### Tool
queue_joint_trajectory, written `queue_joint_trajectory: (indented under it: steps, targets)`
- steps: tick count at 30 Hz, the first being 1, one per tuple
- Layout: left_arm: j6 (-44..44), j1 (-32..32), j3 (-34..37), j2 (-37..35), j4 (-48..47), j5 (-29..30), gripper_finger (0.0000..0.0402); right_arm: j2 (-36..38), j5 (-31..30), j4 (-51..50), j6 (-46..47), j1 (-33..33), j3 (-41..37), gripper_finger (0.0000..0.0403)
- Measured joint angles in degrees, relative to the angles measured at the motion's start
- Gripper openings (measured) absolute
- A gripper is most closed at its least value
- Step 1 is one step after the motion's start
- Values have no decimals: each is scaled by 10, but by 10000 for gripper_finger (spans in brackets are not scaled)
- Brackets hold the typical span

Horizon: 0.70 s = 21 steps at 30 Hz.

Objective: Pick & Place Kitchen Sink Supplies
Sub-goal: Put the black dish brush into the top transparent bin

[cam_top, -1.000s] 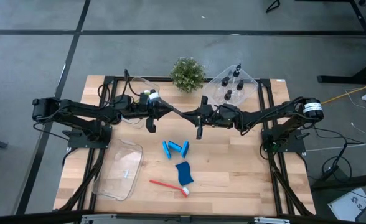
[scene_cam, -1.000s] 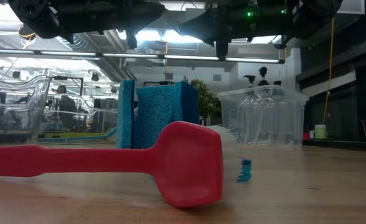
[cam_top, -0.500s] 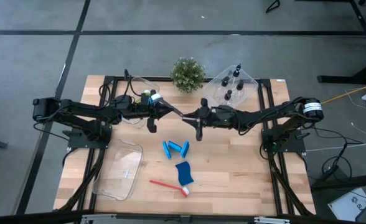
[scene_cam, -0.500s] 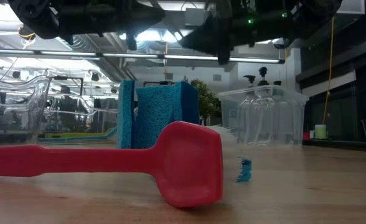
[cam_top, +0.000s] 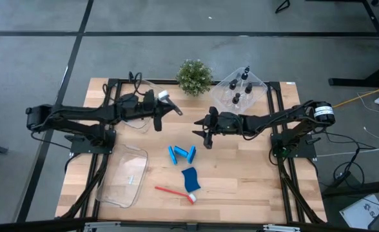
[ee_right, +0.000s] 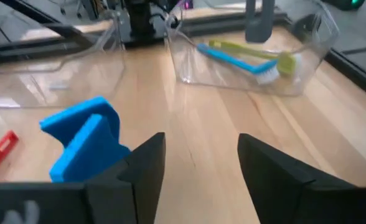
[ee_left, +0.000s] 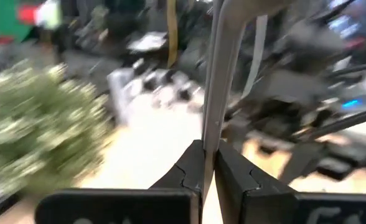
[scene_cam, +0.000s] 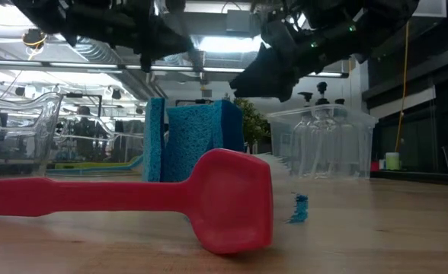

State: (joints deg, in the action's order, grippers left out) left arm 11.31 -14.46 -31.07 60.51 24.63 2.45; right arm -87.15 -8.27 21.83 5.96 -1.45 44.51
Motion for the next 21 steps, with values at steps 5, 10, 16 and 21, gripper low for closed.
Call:
queue_joint_trajectory:
  steps: [5, 10, 16, 21]
  targets:
    - [-10, 0, -90, -19, -264, 102, 14, 0, -1, -26, -2, 0, 0, 204]
    - [-9, 0, -168, -14, -467, 196, 14, 0, -1, -43, -2, -1, 0, 204]
    - [20, 0, -197, -14, -591, 282, 14, 0, -1, -46, 0, -1, -1, 204]
    - [67, -22, -198, -7, -679, 269, 14, 0, -1, -46, 0, -1, -1, 204]
